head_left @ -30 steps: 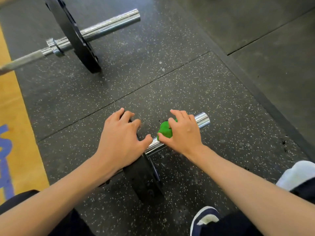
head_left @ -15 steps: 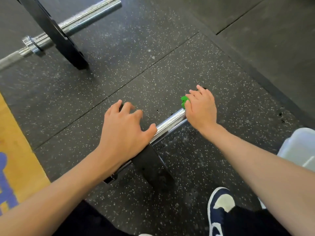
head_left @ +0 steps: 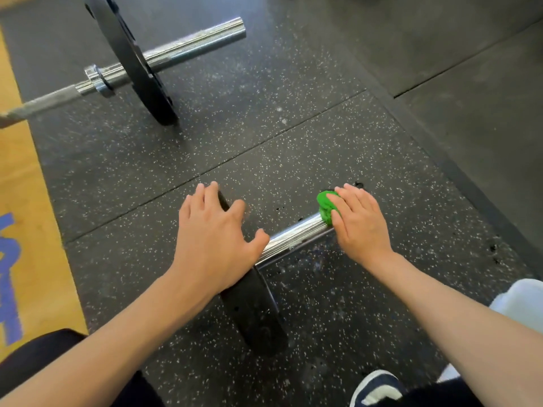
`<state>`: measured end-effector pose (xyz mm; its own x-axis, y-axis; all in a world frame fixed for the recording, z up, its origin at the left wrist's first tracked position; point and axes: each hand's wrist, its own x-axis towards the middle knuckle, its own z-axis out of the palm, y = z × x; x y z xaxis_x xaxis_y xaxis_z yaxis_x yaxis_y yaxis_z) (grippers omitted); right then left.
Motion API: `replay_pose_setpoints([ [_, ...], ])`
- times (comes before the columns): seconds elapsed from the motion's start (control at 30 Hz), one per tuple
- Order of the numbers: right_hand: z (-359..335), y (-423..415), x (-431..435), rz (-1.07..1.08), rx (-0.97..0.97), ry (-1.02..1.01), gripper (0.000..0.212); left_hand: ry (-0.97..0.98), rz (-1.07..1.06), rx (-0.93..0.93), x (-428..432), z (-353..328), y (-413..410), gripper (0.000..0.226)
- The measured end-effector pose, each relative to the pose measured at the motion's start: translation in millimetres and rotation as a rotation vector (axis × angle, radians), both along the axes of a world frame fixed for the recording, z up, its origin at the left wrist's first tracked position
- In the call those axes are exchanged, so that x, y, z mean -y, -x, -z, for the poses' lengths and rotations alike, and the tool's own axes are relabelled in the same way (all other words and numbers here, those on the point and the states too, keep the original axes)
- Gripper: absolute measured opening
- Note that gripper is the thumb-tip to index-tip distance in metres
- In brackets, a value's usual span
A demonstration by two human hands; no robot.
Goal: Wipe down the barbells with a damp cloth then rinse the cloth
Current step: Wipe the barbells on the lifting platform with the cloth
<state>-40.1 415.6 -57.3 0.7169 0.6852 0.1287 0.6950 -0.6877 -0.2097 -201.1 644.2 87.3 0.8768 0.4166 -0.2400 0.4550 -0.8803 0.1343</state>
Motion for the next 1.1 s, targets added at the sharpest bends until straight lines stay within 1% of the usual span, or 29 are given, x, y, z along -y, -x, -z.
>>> replay_pose_setpoints([
  [0.07, -1, -6, -8, 0.041, -0.046, -0.066, 0.049, -0.012, -0.069, -0.065, 4, -4, 0, 0.074],
  [0.13, -4, -7, -18, 0.128, -0.086, -0.119, 0.043, 0.027, -0.103, -0.069, 5, -5, -1, 0.073],
  [0.2, -9, -10, -28, 0.187, -0.130, -0.091, 0.042, 0.100, -0.108, -0.057, 3, -2, -2, 0.066],
  [0.3, -18, -27, -35, 0.243, -0.250, 0.022, 0.043, 0.107, -0.085, -0.048, -1, 2, -2, 0.061],
  [0.37, -23, -37, -37, 0.359, -0.348, 0.027, 0.043, 0.117, -0.102, -0.051, 0, 2, -3, 0.060],
  [0.43, -23, -31, -36, 0.461, -0.357, -0.003, 0.041, 0.130, -0.120, -0.055, 2, 0, -3, 0.056],
  [0.53, -19, 0, -25, 0.503, -0.262, -0.140, 0.036, 0.133, -0.120, -0.049, 4, 0, -3, 0.053],
  [0.57, -18, 9, -21, 0.508, -0.256, -0.185, 0.039, 0.133, -0.119, -0.051, 5, 0, -3, 0.054],
  [0.63, -15, 20, -16, 0.492, -0.299, -0.245, 0.047, 0.138, -0.124, -0.061, 5, -1, -3, 0.055],
  [0.73, -13, 11, -13, 0.459, -0.432, -0.344, 0.043, 0.148, -0.129, -0.052, 5, -3, -3, 0.055],
  [0.8, -16, -11, -13, 0.445, -0.533, -0.317, 0.030, 0.141, -0.125, -0.052, 5, -5, -3, 0.061],
  [0.87, -19, -36, -20, 0.449, -0.597, -0.158, 0.027, 0.135, -0.125, -0.069, 6, -7, -4, 0.072],
  [0.93, -19, -49, -32, 0.479, -0.584, -0.009, 0.029, 0.125, -0.119, -0.077, 7, -9, -6, 0.077],
  [1.0, -19, -45, -40, 0.492, -0.489, 0.069, 0.029, 0.127, -0.130, -0.101, 4, -11, -8, 0.071],
  [1.03, -18, -39, -38, 0.459, -0.425, 0.048, 0.029, 0.127, -0.133, -0.112, 3, -10, -9, 0.065],
  [1.1, -13, -22, -27, 0.335, -0.361, -0.077, 0.036, 0.130, -0.125, -0.116, 1, -9, -10, 0.059],
])
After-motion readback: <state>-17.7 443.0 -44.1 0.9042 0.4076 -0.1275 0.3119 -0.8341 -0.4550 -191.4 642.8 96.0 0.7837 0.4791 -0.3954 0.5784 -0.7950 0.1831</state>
